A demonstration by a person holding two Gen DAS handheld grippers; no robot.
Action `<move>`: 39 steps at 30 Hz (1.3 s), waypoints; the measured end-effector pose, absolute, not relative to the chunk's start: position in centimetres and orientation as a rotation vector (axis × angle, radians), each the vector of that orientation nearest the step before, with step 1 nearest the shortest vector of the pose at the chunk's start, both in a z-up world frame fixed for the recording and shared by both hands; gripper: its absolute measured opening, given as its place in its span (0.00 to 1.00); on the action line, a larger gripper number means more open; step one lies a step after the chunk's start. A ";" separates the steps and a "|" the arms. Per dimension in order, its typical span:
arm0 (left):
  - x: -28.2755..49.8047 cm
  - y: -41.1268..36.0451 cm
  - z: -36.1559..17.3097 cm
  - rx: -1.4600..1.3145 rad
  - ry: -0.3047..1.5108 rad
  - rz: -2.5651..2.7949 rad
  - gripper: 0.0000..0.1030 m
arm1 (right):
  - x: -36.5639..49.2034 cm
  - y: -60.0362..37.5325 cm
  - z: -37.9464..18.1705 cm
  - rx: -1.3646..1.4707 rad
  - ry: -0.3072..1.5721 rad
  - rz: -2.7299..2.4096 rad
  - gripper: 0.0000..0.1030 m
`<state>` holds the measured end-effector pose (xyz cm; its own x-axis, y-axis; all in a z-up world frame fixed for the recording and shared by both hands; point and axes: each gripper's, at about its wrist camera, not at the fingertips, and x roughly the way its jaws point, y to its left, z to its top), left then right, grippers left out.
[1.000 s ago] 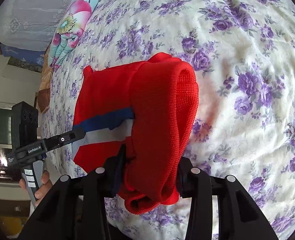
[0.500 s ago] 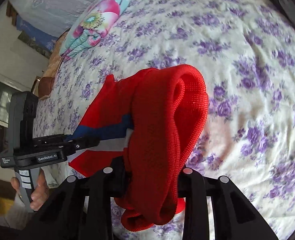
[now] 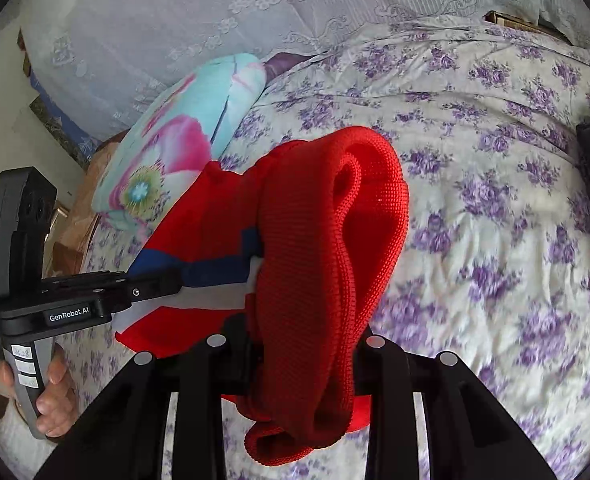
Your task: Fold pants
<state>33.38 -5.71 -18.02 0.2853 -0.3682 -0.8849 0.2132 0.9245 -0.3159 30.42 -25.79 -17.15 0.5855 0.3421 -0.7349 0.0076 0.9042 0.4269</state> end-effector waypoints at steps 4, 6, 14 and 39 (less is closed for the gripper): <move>39.1 -6.0 -20.8 -0.167 1.266 -0.363 0.16 | 35.5 -27.6 -19.4 0.431 0.949 0.184 0.30; 40.6 -6.6 -22.5 -0.144 1.284 -0.352 0.16 | 37.3 -28.2 -20.9 0.430 0.967 0.181 0.30; 42.9 -5.2 -26.4 -0.131 1.304 -0.209 0.73 | 40.2 -30.7 -25.8 0.460 1.111 0.118 0.57; 9.9 -2.3 -2.8 0.049 0.927 -0.057 0.95 | 10.1 -23.9 -8.4 0.180 0.936 -0.278 0.92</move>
<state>9.89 -2.28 -2.81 0.5990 -0.0281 -0.8002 0.0707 0.9973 0.0179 10.06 -23.89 -8.45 0.5613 -0.1568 -0.8126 0.3115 0.9497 0.0320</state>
